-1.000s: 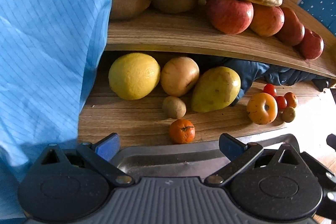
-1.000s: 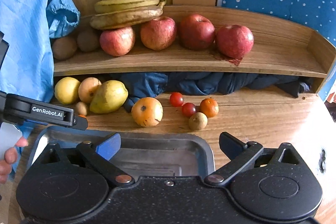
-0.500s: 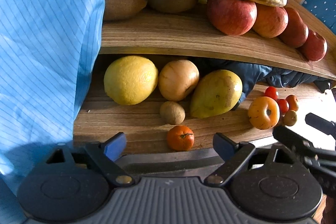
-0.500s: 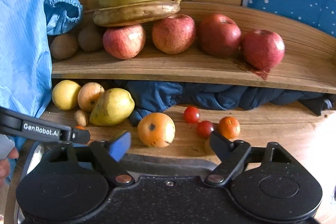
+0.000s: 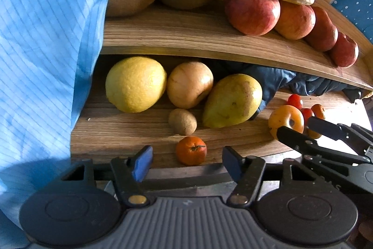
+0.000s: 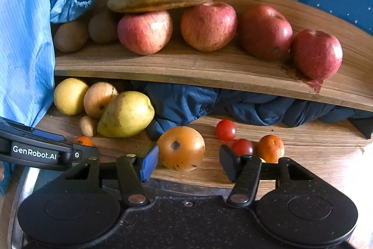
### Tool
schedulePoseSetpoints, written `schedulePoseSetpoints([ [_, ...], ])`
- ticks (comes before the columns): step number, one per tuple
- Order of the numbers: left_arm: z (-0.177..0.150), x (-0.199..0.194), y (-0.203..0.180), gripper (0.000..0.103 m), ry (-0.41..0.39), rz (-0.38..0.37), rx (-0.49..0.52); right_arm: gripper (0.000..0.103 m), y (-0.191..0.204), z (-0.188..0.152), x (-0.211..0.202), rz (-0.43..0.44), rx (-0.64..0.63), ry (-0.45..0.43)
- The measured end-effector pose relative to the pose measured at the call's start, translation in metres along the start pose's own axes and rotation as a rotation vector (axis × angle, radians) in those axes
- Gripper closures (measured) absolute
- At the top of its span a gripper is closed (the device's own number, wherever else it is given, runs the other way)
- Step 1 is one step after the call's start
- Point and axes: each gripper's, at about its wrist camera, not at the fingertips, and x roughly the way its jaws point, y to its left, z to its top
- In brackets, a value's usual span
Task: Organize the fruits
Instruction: 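Close the left tool on the tangerine while the right tool grasps the orange fruit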
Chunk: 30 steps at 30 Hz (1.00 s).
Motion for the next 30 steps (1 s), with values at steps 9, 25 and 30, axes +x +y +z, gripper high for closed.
schedulePoseSetpoints([
  [9,0.002,0.006,-0.005,0.058,0.005,-0.027,0.004,0.043,0.006,0.001,0.010,0.025,-0.015,0.016],
  [25,0.003,0.005,-0.004,0.072,-0.003,-0.054,0.012,0.053,0.000,0.001,0.017,0.030,0.028,0.025],
  [30,0.003,0.001,-0.006,0.072,-0.013,-0.061,0.020,0.053,-0.001,-0.001,0.009,0.035,0.042,0.001],
])
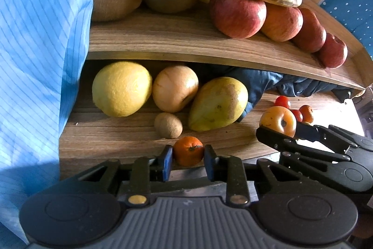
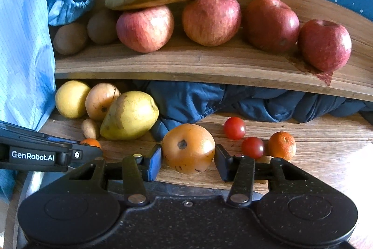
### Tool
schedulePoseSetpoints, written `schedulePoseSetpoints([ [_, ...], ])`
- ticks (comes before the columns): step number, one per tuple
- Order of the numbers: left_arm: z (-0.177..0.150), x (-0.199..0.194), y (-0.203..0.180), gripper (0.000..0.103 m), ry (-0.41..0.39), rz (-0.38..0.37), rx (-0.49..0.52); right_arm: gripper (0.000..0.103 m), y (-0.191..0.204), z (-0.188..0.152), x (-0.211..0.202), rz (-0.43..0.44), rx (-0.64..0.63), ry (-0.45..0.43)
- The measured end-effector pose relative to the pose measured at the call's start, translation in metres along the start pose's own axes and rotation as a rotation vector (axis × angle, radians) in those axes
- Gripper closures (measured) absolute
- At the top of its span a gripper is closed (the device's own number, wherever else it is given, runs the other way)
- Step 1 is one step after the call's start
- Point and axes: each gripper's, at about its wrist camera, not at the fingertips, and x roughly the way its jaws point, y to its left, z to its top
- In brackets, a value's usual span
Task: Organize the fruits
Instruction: 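Close the left tool on the tangerine while the right tool grasps the orange fruit, then carry both fruits onto the steel tray and open both tools to release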
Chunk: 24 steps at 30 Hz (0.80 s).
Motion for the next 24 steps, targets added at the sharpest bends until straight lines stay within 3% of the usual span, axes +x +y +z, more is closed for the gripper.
schedulePoseSetpoints([
  [14,-0.011,-0.024,-0.005,0.072,-0.042,-0.034,0.027,0.053,0.005,-0.013,-0.043,0.007,-0.004,-0.052],
  [24,-0.029,-0.039,-0.019,0.072,-0.040,-0.084,0.096,0.053,0.011,-0.041,-0.078,0.003,0.013,-0.073],
])
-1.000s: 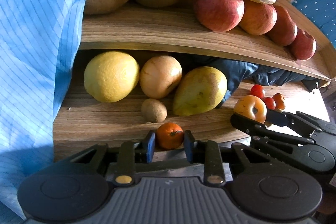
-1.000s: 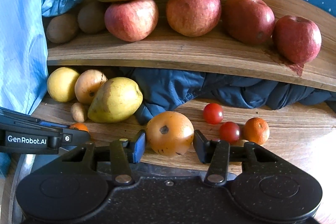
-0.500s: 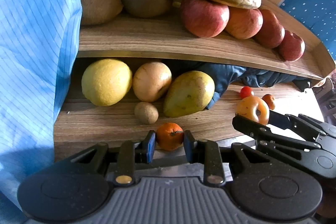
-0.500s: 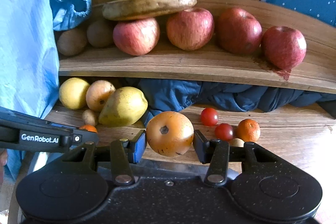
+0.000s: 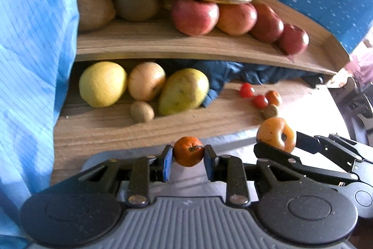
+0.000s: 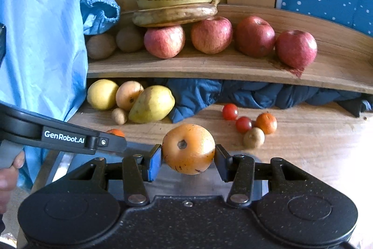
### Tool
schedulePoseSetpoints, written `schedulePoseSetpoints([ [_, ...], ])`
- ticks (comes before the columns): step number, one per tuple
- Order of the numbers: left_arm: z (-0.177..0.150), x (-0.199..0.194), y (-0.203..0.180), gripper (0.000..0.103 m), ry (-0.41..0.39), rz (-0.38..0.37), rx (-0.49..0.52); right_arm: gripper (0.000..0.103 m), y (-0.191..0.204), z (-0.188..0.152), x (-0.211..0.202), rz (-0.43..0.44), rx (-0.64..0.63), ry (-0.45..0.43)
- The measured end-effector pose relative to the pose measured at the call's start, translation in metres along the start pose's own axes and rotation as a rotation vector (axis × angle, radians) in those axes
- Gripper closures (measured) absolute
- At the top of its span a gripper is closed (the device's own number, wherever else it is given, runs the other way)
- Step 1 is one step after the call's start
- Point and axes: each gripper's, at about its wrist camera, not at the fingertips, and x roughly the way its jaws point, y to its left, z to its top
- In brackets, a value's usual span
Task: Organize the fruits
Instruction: 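Carry both fruits onto the steel tray and open both tools to release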
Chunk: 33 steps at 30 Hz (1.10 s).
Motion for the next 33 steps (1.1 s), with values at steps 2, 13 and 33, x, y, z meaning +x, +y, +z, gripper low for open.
schedulePoseSetpoints([
  [2,-0.005,-0.001,-0.005,0.072,0.008,-0.014,0.020,0.053,0.000,-0.007,-0.007,-0.005,0.005,-0.002],
  [13,-0.029,-0.003,-0.030,0.072,0.082,-0.088,0.137,0.053,-0.002,-0.047,-0.040,-0.037,0.052,0.025],
  [33,-0.056,0.005,-0.039,0.072,0.196,-0.115,0.192,0.053,0.008,-0.086,-0.044,-0.056,0.107,0.131],
])
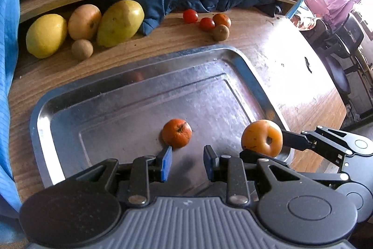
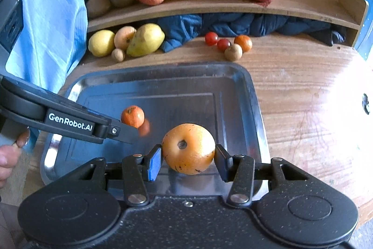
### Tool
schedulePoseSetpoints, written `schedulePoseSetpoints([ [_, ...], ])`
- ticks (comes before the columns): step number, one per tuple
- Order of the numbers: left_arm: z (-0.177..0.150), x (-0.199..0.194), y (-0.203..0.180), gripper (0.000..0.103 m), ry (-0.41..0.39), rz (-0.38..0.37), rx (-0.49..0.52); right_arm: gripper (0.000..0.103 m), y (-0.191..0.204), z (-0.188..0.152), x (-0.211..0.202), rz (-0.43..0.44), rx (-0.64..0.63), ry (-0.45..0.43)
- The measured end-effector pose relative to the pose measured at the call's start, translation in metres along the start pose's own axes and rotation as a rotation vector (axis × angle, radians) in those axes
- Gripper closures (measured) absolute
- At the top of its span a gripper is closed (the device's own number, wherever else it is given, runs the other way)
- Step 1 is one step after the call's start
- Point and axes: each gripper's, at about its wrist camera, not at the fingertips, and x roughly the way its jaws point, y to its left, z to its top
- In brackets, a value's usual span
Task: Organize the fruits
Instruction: 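Carry both fruits onto the steel tray and open both tools to release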
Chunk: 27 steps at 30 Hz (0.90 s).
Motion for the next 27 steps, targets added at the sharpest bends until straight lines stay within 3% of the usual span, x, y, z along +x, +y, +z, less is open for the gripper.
schedulePoseSetpoints([
  [4,-0.005,-0.002,0.000,0.071,0.004,0.008,-0.007,0.053,0.001,-0.006,0.001,-0.004,0.006,0.018],
  [17,-0.017,-0.010,-0.012,0.043,-0.014,0.052,-0.037,0.050,0.000,-0.016,-0.009,0.010,-0.024,0.029],
  [24,-0.024,-0.023,-0.022,0.021,-0.047,0.121,-0.088,0.035,-0.009,-0.019,-0.025,0.047,-0.053,-0.003],
  [27,-0.031,-0.028,-0.027,0.017,-0.055,0.155,-0.105,0.025,-0.014,-0.022,-0.034,0.070,-0.061,-0.020],
])
